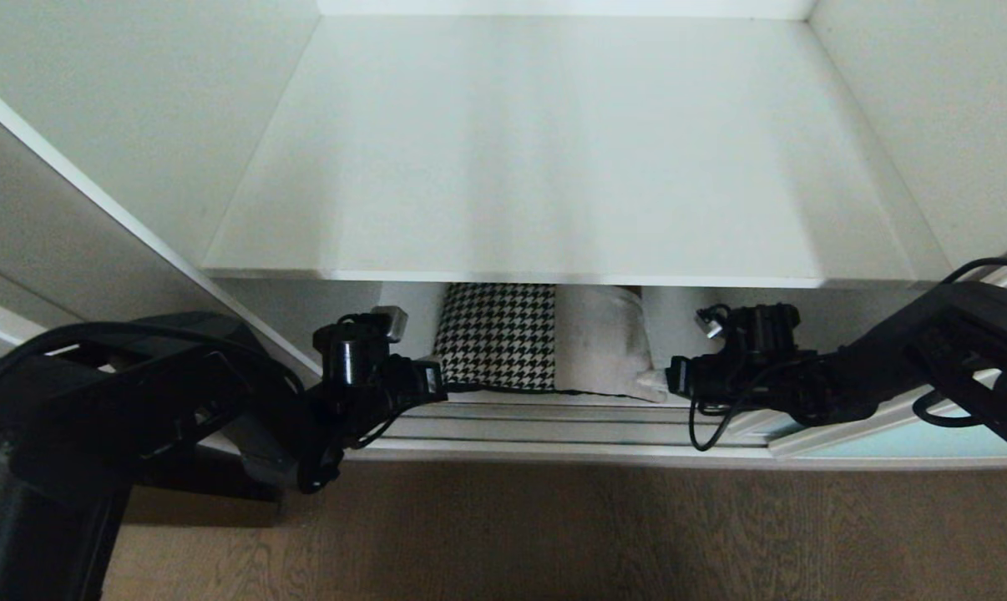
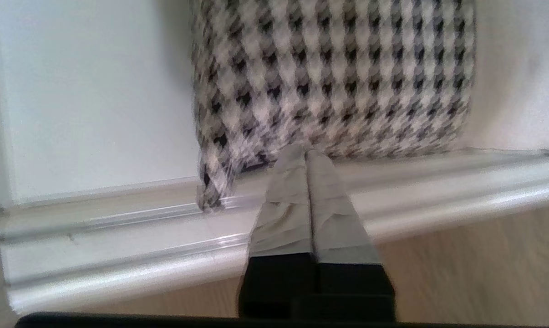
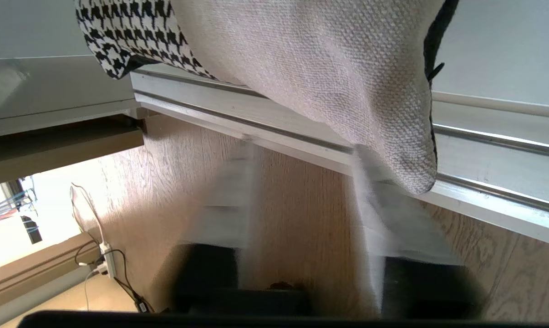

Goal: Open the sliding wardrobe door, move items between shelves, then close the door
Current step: Place the pillow on the lower shelf

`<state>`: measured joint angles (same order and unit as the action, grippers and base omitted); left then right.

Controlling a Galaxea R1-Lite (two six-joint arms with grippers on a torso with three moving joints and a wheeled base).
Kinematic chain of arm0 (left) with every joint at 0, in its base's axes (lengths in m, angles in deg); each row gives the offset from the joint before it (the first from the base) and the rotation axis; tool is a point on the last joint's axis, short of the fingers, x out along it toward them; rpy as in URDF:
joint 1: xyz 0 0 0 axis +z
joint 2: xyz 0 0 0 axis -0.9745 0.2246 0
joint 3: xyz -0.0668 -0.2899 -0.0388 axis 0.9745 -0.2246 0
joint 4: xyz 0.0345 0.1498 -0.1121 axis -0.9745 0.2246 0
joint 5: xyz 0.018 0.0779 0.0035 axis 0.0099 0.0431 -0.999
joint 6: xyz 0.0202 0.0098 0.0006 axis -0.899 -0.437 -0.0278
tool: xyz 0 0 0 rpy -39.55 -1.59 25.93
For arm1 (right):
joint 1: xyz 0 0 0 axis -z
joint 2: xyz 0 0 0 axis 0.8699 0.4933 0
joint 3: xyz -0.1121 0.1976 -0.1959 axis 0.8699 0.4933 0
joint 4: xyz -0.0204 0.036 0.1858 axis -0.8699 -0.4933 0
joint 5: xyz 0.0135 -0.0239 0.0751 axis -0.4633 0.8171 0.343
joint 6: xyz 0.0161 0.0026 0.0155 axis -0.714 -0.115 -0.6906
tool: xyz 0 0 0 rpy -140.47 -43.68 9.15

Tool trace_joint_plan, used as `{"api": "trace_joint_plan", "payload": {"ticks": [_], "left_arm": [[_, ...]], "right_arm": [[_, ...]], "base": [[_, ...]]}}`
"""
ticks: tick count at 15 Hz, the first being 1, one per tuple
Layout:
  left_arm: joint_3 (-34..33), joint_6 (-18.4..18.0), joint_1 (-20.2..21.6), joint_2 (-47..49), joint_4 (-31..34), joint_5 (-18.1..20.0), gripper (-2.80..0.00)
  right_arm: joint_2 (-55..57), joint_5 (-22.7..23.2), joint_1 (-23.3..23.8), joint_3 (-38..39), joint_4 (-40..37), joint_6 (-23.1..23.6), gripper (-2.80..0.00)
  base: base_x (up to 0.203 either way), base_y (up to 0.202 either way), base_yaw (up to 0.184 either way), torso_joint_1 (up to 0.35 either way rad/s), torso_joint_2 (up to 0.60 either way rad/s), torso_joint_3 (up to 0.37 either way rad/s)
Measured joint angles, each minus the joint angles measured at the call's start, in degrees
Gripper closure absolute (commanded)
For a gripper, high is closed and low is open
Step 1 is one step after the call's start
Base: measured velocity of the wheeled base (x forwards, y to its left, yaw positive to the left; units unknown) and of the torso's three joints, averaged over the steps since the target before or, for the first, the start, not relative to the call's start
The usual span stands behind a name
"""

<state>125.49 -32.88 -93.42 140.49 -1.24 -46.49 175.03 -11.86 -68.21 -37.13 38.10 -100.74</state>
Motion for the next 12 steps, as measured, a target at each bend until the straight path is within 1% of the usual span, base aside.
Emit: {"api": "trace_joint_plan", "payload": {"ticks": [1,2,9,12], "left_arm": [[-0.3,-0.1,0.2,0.4,-1.4,0.0,0.00],[-0.4,-0.1,0.4,0.7,-1.6,-0.1,0.00],[-0.8,-0.2,0.6,1.4,-1.7,0.1,0.00],[-2.8,-0.1,0.5,1.0,-2.3,0.0,0.00]], "right_arm": [[-0.1,0.0,0.0,0.0,0.0,0.1,0.00],[-0.2,0.0,0.0,0.2,0.0,0.0,0.00],[-1.3,0.0,0.0,2.3,0.1,0.1,0.00],[-2.5,0.1,0.0,3.2,0.0,0.1,0.00]], "base": [[0.000,0.000,0.000,0.000,0.00,0.000],[-0.118,0.000,0.000,0.005,0.00,0.004],[-0.197,0.000,0.000,0.002,0.00,0.002],[-0.195,0.000,-0.001,0.000,0.00,0.000]]}}
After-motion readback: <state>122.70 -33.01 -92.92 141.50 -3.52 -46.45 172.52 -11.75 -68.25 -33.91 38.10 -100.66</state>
